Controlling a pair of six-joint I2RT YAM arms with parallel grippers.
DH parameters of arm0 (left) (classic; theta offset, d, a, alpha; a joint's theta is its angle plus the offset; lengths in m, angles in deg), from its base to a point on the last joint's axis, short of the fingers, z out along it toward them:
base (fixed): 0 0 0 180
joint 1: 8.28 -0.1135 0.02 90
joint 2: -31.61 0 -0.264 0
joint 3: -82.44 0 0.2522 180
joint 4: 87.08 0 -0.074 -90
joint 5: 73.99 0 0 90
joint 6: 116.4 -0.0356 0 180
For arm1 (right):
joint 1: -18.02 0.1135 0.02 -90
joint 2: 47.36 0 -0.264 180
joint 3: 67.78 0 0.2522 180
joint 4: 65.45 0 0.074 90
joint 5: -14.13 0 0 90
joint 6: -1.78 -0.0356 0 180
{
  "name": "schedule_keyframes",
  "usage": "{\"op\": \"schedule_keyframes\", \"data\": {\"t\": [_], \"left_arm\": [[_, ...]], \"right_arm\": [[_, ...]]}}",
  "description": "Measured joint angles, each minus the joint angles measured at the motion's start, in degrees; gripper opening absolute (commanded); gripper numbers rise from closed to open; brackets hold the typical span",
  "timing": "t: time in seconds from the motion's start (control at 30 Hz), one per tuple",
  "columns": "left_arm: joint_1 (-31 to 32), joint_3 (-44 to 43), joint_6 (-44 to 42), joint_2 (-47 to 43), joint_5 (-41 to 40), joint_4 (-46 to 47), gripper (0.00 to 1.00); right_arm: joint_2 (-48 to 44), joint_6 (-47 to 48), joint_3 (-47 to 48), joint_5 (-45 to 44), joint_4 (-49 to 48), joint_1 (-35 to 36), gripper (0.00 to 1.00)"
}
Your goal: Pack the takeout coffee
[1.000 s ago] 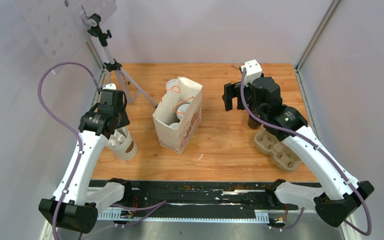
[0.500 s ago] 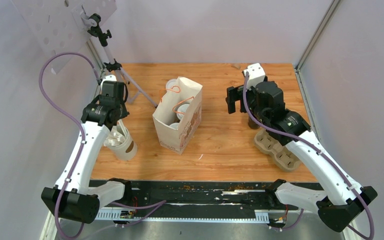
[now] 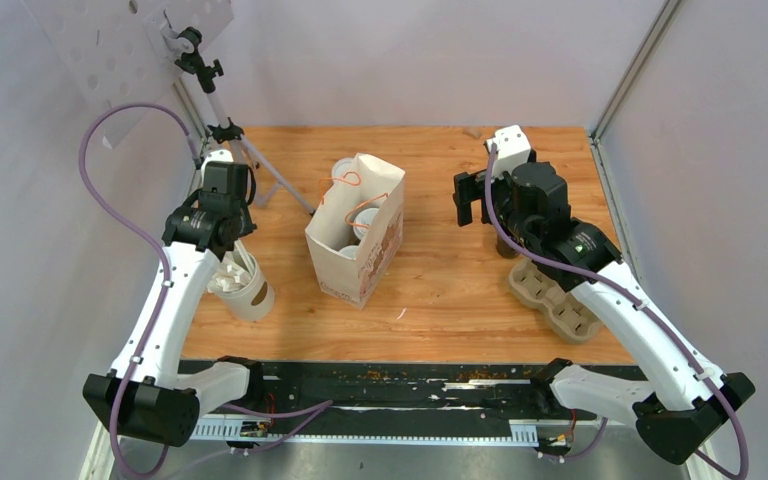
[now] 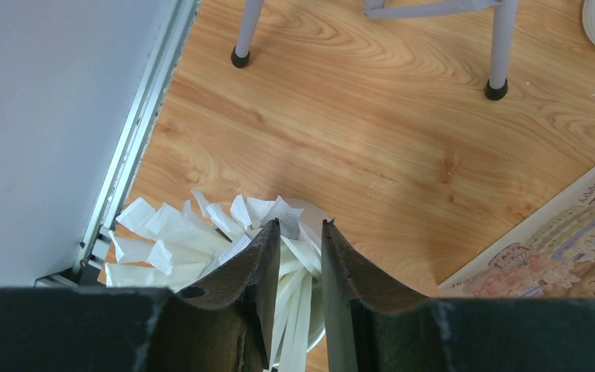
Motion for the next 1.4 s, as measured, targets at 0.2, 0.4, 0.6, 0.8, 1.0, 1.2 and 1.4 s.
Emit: {"op": "schedule_keyframes", "data": {"t": [0.2, 0.4, 0.6, 0.8, 1.0, 1.2, 1.4], "left_arm": [[-0.02, 0.0, -0.59, 0.0, 0.09, 0.11, 0.3], [-0.02, 0.26, -1.09, 0.02, 0.15, 1.31, 0.33], [-0.04, 1.11, -1.49, 0.26, 0.13, 2.12, 0.23], [-0.04, 1.11, -2.23, 0.44, 0.96, 2.4, 0.09], [-0.04, -0.7, -3.91, 0.61, 4.04, 1.22, 0.0], [-0.04, -7.76, -4.81, 0.59, 6.54, -1.16, 0.0], [-0.04, -14.38, -4.92, 0.04, 8.2, -5.64, 0.0]], "right_arm": [[0.0, 0.42, 0.0, 0.0, 0.0, 0.0, 0.96], [0.0, 0.55, 0.0, -0.02, 0.0, 0.0, 0.96], [0.0, 0.59, 0.0, -0.02, -0.02, 0.0, 0.96], [0.0, 0.98, 0.0, -0.02, -0.02, 0.0, 0.96], [0.0, 1.01, 0.0, -0.02, -0.09, 0.0, 0.96], [0.0, 1.01, 0.0, -0.02, -0.48, 0.0, 0.96], [0.07, 1.07, 0.0, 0.02, -0.48, 0.0, 0.96]]}}
